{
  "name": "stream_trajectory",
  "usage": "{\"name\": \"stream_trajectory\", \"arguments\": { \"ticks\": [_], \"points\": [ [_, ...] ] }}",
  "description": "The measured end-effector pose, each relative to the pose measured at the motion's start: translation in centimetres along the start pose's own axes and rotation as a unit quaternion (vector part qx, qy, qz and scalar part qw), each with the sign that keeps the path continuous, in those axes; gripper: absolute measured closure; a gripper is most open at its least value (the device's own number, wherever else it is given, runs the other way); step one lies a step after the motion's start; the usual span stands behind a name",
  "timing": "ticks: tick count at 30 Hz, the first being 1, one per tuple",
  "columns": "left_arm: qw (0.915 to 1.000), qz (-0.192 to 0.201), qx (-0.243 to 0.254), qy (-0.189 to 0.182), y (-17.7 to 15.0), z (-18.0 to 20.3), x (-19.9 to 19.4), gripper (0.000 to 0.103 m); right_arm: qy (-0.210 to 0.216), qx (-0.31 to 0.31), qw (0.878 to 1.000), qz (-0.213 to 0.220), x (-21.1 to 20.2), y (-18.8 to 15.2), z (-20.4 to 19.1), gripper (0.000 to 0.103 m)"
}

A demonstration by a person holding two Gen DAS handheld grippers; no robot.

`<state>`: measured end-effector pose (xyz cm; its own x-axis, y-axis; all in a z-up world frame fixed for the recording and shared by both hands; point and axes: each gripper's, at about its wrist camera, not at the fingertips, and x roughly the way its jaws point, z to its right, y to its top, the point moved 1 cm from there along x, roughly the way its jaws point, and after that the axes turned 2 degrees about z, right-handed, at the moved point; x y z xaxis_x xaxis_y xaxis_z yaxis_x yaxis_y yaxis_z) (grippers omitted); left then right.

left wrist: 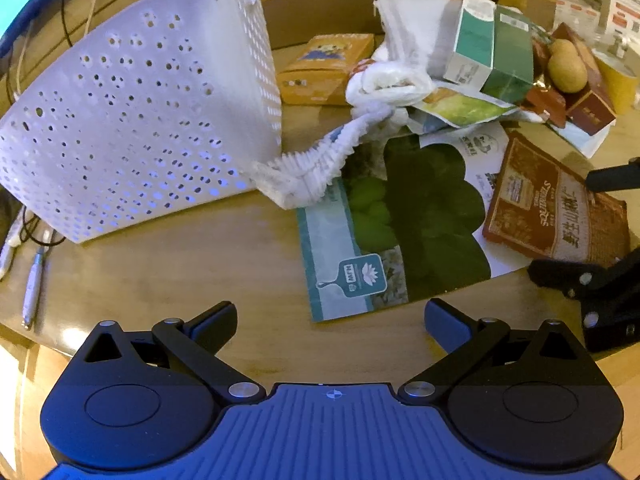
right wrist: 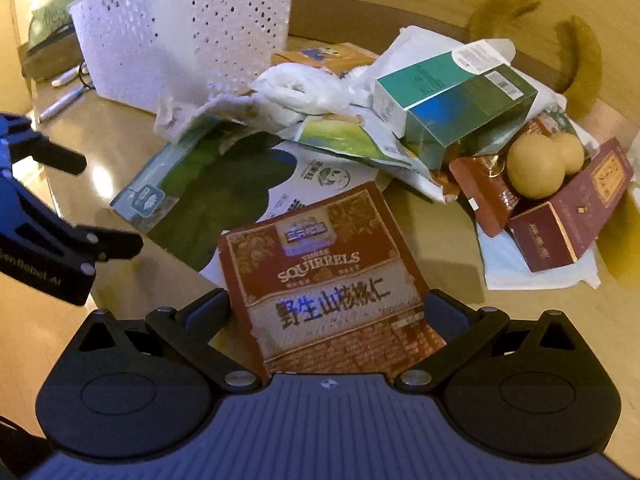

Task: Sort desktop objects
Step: 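Move the right tool down over the brown SQUIRRELS snack bag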

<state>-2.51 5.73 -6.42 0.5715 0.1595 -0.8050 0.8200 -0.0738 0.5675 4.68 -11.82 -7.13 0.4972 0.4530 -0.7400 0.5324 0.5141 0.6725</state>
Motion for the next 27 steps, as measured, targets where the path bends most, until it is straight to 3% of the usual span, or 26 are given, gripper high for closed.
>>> {"name": "stream_trajectory", "arguments": {
  "ticks": [7,13,17,21,27],
  "points": [
    [0.9998,0.004,-0.016,-0.006,0.5,0.3,0.7,0.0,-0.001,0.027,1.0,0.0,0.1,-0.1,1.9,0.0],
    [0.9978,0.004,-0.05,-0.043,0.5,0.1,1.4,0.0,-0.007,0.033,0.999,0.017,-0.7,0.0,2.6,0.024],
    [0.9964,0.019,-0.06,-0.057,0.6,0.7,1.7,0.0,-0.014,0.035,0.999,0.013,-0.9,0.2,2.9,0.031],
    [0.9959,0.035,-0.051,-0.065,1.1,1.5,2.1,0.0,-0.018,0.033,0.999,0.016,-1.1,0.0,3.3,0.032],
    [0.9971,0.043,-0.052,-0.036,1.9,1.3,1.0,0.0,-0.024,0.045,0.999,0.018,-1.1,-0.1,3.5,0.032]
  ]
}}
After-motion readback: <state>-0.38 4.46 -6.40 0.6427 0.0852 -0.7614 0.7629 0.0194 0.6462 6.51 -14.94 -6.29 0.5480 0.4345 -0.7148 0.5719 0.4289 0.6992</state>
